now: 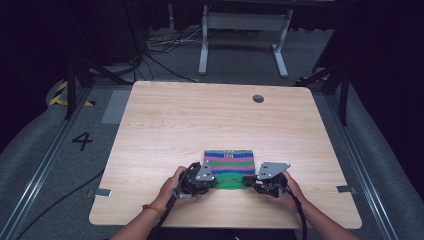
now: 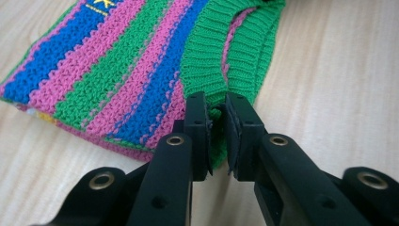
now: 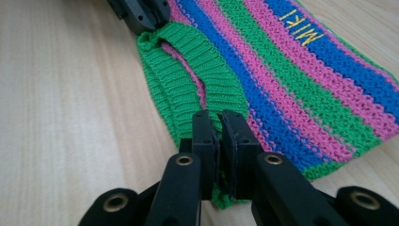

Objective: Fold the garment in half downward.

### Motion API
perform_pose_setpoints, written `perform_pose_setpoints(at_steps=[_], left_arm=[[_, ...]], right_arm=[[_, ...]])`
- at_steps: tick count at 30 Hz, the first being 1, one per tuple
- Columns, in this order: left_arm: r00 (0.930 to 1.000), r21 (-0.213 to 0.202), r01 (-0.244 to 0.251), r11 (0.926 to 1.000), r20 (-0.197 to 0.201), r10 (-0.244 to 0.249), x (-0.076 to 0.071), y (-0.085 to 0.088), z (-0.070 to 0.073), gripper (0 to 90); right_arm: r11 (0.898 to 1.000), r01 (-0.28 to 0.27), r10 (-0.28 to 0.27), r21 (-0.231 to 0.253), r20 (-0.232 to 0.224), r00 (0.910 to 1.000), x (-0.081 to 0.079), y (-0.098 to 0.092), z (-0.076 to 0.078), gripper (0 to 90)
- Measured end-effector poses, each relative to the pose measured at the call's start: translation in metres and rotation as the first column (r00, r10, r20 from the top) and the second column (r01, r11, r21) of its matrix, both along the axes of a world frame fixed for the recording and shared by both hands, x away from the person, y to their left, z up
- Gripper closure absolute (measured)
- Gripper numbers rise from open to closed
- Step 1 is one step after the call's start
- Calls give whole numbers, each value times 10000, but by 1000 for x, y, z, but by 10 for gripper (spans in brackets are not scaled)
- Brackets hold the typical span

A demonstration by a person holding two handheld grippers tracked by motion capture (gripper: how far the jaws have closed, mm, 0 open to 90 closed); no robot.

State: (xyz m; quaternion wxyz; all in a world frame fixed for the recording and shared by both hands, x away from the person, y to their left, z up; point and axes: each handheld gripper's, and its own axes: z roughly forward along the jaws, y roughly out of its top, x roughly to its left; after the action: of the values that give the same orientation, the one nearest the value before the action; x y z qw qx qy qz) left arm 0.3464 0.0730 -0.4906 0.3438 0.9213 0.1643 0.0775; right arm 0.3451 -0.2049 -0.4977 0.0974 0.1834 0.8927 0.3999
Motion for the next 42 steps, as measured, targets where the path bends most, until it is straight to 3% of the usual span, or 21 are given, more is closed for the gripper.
perform_pose_setpoints(at_steps=[2, 4, 7, 10, 17, 20, 21, 25, 28, 32, 38, 42], left_arm=[[9998, -240, -94, 9997, -171, 90, 7, 2, -2, 803], [9996, -220, -125, 9997, -246, 119, 10, 2, -1, 802], [9999, 116, 70, 9999, -152, -69, 15, 0, 2, 795], [9995, 157, 125, 9998, -294, -120, 17, 0, 4, 745], [9998, 607, 199, 9980, -17, -198, 12, 11, 16, 614], [9994, 658, -225, 9976, 273, 207, 8, 21, 22, 531], [9985, 894, -329, 9955, 455, 289, 6, 24, 23, 514], [9984, 1111, -344, 9932, 487, 291, 1, 37, 27, 469], [9967, 1253, -448, 9911, 730, 358, -4, 50, 31, 402], [9969, 909, -518, 9945, 644, 461, -9, 64, 33, 364], [9936, 969, -1016, 9901, 592, 962, -12, 86, 31, 257], [9901, 1046, -1322, 9857, 622, 1261, -14, 101, 30, 242]], right_arm=[[9999, 113, -113, -29, 54, 9999, 7, 2, 0, 849], [9999, 151, -151, -63, 58, 9999, 9, 2, 0, 848], [9995, 300, -300, -104, 19, 9995, 14, 3, 0, 847], [9996, 259, -259, -149, -39, 9997, 15, 4, 1, 841], [9992, 6, -6, -393, 12, 10000, 12, 2, 16, 728], [9990, -22, 27, -453, 110, 9999, 8, -1, 22, 700], [9988, -27, 34, -483, 140, 9999, 7, -2, 24, 697], [9979, 32, -27, -646, 81, 10000, 4, -7, 29, 665], [9952, 118, -94, -974, 252, 9996, 2, -13, 32, 611], [9922, 368, -316, -1188, 450, 9985, -2, -23, 36, 519], [9887, 784, -739, -1275, 394, 9965, -8, -44, 39, 365], [9847, 1159, -1102, -1301, 500, 9926, -10, -57, 40, 307]])
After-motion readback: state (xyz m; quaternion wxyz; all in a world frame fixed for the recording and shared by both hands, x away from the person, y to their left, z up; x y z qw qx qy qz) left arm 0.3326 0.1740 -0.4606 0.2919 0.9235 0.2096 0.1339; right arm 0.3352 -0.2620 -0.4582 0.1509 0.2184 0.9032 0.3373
